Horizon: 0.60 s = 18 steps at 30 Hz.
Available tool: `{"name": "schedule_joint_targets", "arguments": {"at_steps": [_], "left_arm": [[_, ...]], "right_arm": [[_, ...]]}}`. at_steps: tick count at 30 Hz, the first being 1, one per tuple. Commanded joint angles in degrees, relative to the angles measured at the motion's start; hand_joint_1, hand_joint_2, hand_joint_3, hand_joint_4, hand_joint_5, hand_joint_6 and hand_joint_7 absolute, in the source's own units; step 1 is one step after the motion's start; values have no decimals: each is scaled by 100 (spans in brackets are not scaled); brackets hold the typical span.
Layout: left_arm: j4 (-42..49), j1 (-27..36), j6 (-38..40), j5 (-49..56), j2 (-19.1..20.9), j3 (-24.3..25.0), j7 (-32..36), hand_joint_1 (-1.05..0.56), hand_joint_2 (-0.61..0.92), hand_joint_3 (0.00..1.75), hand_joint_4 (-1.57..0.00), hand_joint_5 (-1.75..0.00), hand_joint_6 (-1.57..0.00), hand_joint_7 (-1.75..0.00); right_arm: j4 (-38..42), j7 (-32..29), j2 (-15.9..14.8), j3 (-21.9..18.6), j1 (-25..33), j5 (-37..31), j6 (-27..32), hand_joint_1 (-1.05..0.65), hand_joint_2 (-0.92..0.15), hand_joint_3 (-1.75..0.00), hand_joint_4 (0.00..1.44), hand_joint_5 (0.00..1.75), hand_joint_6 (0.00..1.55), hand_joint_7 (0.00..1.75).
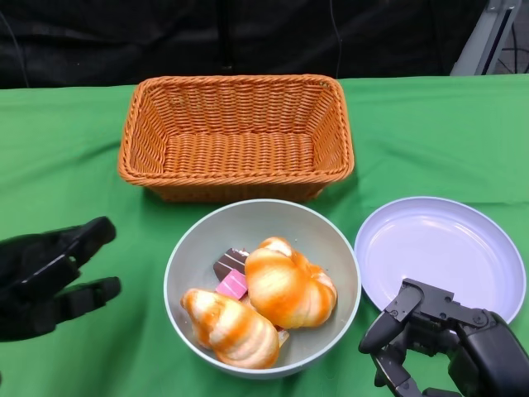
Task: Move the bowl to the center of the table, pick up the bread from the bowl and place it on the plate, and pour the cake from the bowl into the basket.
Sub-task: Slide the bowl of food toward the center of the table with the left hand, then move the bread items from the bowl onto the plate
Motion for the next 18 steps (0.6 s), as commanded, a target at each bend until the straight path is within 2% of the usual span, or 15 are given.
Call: {"name": "schedule_joint_targets", "arguments": {"at_steps": [1,3,5,6,8,11,14,18], "left_arm": [[-57,291,-784,234,256,37,-45,-60,92,28,0,0,-3,-1],[-121,652,-1990,692,396,-257,-241,-56,92,29,-9,-5,-12,-5],[-48,915,-3013,1069,490,-484,-442,-54,92,32,-27,-12,-25,-9],[63,1032,-3588,1254,428,-519,-463,-54,92,32,-30,-13,-28,-9],[342,1221,-4701,1549,144,-504,-331,-48,92,18,-51,-15,-47,-9],[988,1335,-6410,1862,-321,-454,-97,-35,92,9,-73,-16,-68,-10],[1594,1241,-7441,1924,-571,-353,-67,-25,92,11,-87,-16,-84,-10],[2472,992,-8637,1907,-678,-266,-212,-13,92,22,-102,-21,-101,-13]], "right_arm": [[89,15,-41,-63,6,40,-106,-11,-61,-89,73,157,68,127],[139,31,-50,-84,1,54,-148,-11,-62,-89,73,157,68,127],[176,37,-56,-101,-1,51,-187,-10,-62,-88,73,157,68,127],[184,40,-56,-108,1,57,-190,-10,-62,-88,73,157,68,127],[208,55,-65,-137,3,80,-217,-10,-62,-88,72,157,68,127],[229,96,-78,-192,35,152,-243,-10,-62,-88,72,156,68,126],[248,116,-93,-237,68,138,-308,-10,-62,-87,72,156,68,125],[279,177,-134,-316,138,172,-429,-10,-62,-87,71,154,68,124]]}}
